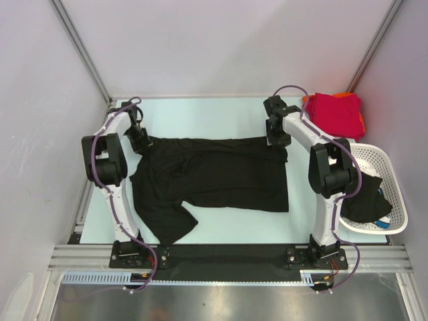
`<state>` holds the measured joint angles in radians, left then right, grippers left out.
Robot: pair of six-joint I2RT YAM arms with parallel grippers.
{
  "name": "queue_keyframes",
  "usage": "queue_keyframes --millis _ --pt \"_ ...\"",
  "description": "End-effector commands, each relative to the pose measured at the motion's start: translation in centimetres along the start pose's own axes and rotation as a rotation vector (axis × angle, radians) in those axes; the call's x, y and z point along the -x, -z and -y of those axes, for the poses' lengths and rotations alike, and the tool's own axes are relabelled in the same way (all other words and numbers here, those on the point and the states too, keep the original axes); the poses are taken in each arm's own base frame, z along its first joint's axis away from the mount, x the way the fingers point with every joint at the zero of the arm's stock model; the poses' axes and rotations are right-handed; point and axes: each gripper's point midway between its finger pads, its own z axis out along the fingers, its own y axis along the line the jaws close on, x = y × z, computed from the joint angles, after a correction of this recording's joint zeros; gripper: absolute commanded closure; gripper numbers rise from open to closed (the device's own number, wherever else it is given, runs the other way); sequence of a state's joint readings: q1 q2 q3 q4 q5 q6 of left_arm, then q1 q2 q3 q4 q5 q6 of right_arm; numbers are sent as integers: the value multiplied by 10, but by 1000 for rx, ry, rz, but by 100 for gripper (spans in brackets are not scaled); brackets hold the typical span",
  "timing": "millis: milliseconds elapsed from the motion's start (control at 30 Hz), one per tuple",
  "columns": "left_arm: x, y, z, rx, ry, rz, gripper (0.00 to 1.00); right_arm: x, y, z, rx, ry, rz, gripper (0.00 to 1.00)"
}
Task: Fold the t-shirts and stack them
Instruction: Fold the flattened tshirt in 1/3 of the way
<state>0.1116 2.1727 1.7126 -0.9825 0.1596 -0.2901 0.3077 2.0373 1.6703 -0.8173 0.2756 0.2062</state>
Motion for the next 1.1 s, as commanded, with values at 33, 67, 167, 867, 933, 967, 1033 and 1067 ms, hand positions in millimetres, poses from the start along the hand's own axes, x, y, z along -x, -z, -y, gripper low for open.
queue_keyframes --millis 33,67,167,867,933,967,1033,1067 --pt "24 27 -11 66 -33 90 100 13 8 -7 3 0 36 52" --pt "29 34 -14 71 -25 111 100 13 7 -8 4 -4 37 52" --pt "36 43 -25 91 -12 131 100 13 7 -11 7 -6 37 52" --pt "43 96 -4 -146 -61 252 37 10 7 -18 17 9 29 53" --pt "37 108 5 -182 -103 277 36 9 4 -20 18 9 23 53" --pt "27 110 9 -187 -119 272 36 10 4 -21 23 8 26 53" --pt "12 109 13 -174 -148 253 36 10 2 -24 29 10 24 53" --pt "-2 98 11 -155 -155 214 36 11 1 -26 35 11 24 53"
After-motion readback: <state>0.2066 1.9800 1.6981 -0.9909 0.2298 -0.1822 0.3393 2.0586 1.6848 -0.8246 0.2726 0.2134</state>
